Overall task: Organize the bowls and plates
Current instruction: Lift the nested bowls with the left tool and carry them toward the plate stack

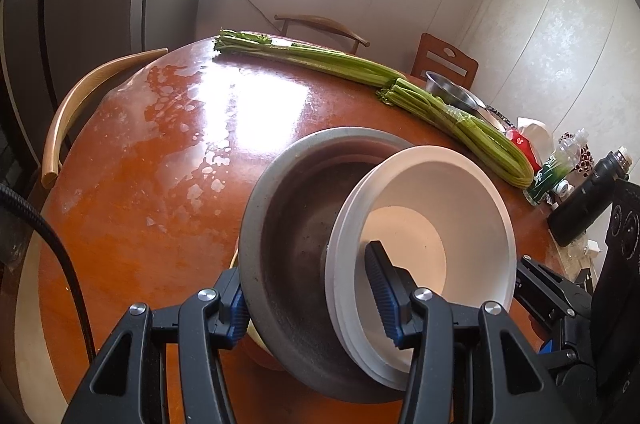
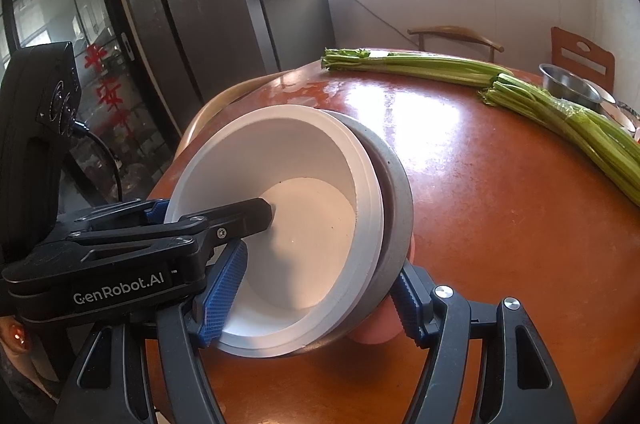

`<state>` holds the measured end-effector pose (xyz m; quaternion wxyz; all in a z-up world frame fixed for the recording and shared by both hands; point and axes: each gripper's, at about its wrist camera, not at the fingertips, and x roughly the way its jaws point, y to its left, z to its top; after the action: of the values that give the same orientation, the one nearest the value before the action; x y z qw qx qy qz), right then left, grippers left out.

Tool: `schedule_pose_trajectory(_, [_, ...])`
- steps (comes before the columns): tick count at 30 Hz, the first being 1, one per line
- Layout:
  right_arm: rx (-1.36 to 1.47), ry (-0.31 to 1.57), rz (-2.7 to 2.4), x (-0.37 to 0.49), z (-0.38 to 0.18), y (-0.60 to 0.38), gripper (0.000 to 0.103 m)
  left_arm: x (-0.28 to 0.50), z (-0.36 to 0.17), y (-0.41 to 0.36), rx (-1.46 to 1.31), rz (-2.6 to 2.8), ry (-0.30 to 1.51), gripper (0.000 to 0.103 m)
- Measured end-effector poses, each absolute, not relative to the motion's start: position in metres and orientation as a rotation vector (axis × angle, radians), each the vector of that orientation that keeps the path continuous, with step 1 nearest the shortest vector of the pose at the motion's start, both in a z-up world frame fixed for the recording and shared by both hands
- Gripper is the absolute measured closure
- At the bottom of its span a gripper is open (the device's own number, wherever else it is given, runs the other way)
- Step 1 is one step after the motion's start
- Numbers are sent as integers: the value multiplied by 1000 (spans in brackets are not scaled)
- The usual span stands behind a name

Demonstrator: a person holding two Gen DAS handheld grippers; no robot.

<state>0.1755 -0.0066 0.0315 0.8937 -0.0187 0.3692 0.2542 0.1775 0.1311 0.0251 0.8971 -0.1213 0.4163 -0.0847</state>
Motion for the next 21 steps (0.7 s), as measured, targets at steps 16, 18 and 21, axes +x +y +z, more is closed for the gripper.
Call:
schedule_pose_trajectory(16, [-49, 756, 516, 174, 29, -5, 33, 178, 21, 132, -248, -180, 850, 52])
schedule_pose_trajectory(18, [-52, 753, 515, 173, 29, -5, 33, 177, 21, 132, -245, -180, 847, 52])
schedule_pose_trajectory(21, [-59, 750, 511, 171, 29, -4, 33, 176, 21, 132, -244, -183, 844, 51])
